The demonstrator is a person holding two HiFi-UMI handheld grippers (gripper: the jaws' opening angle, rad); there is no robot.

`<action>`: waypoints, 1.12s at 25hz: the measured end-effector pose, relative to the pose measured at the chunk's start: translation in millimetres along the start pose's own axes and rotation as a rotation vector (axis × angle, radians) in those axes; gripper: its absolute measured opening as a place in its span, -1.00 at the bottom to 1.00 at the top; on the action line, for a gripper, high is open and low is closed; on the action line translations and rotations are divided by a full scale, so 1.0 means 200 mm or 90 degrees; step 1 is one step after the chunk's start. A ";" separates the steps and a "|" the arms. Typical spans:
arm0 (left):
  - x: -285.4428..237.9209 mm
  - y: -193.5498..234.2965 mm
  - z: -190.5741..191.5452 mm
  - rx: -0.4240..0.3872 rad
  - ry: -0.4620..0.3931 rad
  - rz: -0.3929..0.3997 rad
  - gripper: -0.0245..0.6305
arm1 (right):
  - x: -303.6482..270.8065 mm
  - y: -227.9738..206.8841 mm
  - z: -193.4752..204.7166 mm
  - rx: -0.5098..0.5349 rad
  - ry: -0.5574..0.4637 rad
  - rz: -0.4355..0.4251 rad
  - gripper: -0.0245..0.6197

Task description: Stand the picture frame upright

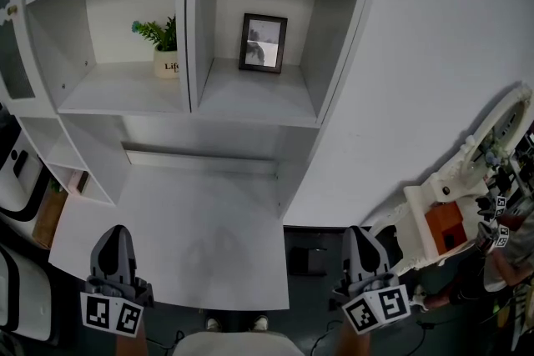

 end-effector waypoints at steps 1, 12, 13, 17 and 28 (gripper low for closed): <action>0.00 0.00 0.00 0.000 0.000 0.002 -0.87 | 0.00 0.00 0.00 0.000 -0.001 0.001 -0.89; -0.03 0.04 0.00 0.009 -0.009 0.008 -0.87 | -0.08 0.07 0.01 0.007 -0.004 -0.013 -0.89; -0.04 0.05 0.01 0.011 -0.009 0.008 -0.87 | -0.09 0.08 0.01 0.008 -0.004 -0.016 -0.89; -0.06 0.05 0.02 0.016 -0.010 0.008 -0.87 | -0.11 0.09 0.01 0.010 0.000 -0.021 -0.89; -0.14 0.01 0.07 0.026 -0.008 0.010 -0.87 | -0.17 0.04 0.03 0.012 0.012 -0.025 -0.89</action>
Point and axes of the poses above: the fingertips, and each gripper's own axes: x backward along the fingers, y to its left, z out of its underside, the point moved 5 cm from there along x, backward along the fingers, and after that the axes turned 6 degrees about -x, right-handed, at the moved point
